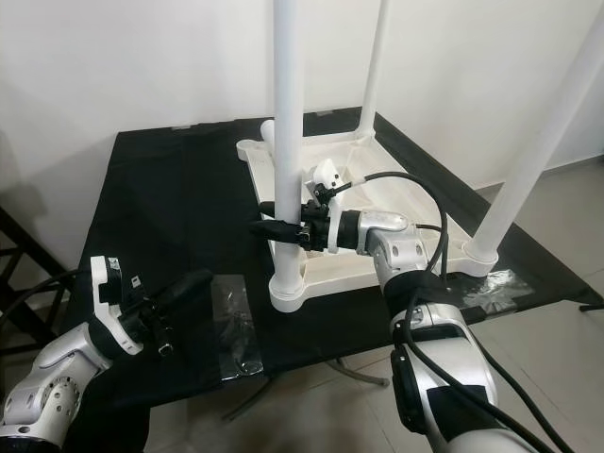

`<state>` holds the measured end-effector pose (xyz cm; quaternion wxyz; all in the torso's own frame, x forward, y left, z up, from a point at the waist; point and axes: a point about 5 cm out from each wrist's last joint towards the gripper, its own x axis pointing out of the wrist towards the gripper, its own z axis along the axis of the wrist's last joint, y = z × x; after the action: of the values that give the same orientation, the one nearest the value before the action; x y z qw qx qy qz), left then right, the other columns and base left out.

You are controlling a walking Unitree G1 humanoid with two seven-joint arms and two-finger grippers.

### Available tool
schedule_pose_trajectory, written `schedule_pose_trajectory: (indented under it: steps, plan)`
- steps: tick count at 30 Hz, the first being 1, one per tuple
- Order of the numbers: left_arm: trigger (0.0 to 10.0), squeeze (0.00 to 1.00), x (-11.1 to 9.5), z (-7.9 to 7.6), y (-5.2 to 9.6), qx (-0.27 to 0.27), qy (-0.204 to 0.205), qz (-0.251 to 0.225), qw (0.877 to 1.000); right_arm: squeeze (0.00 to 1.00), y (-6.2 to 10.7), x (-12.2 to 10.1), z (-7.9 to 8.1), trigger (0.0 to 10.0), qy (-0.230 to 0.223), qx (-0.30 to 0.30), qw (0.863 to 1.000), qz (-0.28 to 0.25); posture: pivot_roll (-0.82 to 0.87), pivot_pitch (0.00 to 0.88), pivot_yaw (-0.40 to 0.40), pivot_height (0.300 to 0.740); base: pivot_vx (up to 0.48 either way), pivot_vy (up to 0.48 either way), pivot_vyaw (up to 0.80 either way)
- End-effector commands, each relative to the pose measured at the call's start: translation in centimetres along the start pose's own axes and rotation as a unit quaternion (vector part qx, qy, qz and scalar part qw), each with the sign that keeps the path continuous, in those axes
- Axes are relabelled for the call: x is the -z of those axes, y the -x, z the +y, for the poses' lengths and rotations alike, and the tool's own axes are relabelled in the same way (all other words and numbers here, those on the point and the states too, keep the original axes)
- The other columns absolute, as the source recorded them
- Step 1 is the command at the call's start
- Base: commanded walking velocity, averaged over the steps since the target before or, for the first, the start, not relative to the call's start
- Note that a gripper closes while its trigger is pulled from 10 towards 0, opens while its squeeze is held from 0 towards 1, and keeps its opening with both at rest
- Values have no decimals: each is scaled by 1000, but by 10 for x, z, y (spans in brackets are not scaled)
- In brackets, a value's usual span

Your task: Building children table

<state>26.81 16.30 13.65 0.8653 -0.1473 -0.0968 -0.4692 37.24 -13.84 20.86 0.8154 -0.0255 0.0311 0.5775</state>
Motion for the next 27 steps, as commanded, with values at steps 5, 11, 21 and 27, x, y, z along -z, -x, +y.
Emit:
schedule_pose_trajectory:
  steps: [5,11,21,27]
  plan:
    - [10000,0,-2,-1,0,-1,-5,-2,1000,0,10,22,1,0,4,87,996,34,-31,0,1,740,0,0,0]
    - [10000,0,-5,0,4,0,-5,-1,1000,0,-6,54,22,0,-80,337,938,-12,-47,0,11,740,0,0,0]
    - [10000,0,-5,1,4,4,-4,5,1000,0,-26,79,43,0,-98,385,918,11,-45,0,32,740,0,0,0]
    - [10000,0,-5,1,5,4,-1,3,1000,0,-28,72,47,10000,-103,379,919,16,-46,0,30,740,0,0,0]
